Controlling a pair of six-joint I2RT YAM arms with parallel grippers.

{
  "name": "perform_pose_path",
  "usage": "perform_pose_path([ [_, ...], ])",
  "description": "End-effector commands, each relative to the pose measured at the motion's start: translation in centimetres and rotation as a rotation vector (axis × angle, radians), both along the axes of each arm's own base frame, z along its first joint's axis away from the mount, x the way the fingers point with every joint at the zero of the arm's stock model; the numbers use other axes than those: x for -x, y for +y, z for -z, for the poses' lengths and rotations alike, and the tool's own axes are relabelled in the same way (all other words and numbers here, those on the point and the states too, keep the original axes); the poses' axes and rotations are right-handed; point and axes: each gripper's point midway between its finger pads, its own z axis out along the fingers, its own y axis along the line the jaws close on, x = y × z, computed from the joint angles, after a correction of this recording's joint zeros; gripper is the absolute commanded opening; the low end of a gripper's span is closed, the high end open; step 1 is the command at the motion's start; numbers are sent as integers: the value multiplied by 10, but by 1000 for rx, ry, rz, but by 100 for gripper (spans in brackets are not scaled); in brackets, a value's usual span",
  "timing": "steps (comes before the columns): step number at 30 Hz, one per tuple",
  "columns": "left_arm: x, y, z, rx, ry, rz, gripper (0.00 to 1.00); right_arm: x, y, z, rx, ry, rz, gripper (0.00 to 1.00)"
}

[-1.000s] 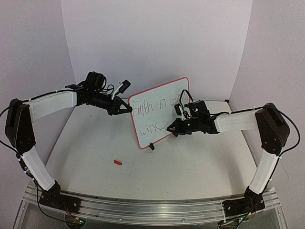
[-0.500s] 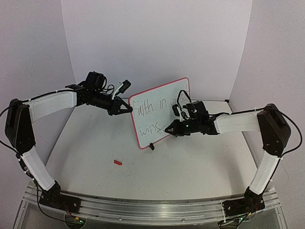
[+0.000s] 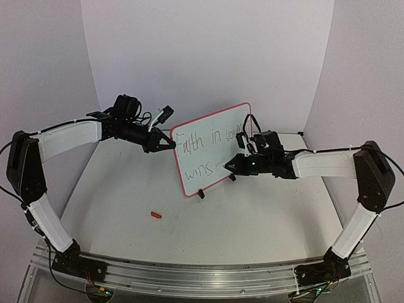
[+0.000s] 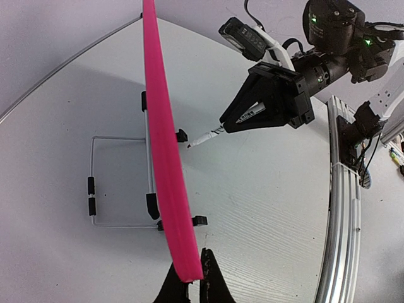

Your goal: Write a sentence on the whiteboard

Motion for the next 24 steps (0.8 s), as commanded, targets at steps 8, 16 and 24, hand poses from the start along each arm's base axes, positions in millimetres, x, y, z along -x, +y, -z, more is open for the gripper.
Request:
perform_pose_path([
  [8,27,-3,15,-44,97,50,0,-20,3,8,31,-18,33,0],
  [16,27,-3,15,-44,96,50,0,-25,5,10,33,-19,41,0],
  [24,27,-3,15,-44,97,50,0,-28,5,10,39,-23,51,0],
])
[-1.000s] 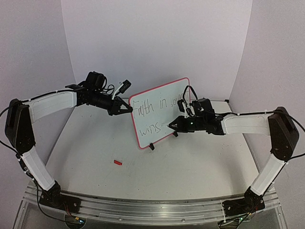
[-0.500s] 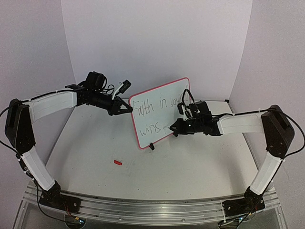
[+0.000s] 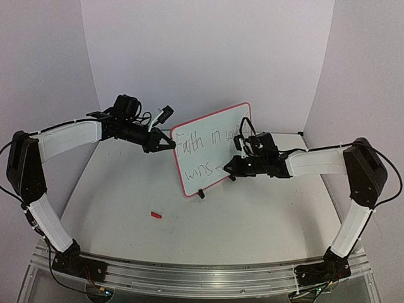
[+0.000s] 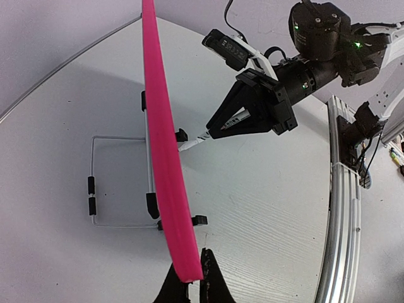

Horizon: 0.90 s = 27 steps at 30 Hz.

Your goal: Write a sentence on the whiteboard

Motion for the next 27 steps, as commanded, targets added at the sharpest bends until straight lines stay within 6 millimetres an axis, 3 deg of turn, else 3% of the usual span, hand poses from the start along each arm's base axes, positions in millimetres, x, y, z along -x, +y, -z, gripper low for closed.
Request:
perform_pose_path([
  [1,26,-3,16,-44,97,50,0,-15,3,-12,-5,-50,22,0],
  [12,26,-3,15,-44,95,50,0,-14,-1,-21,-6,-70,33,0],
  [17,22,1,12,-56,61,14,2,-7,-13,-35,-2,-106,59,0],
  [20,18,4,9,-59,44,-17,11,-3,-24,-43,17,-140,78,0],
  [27,11,14,4,-77,-20,-95,45,0,-50,-76,24,-231,147,0],
])
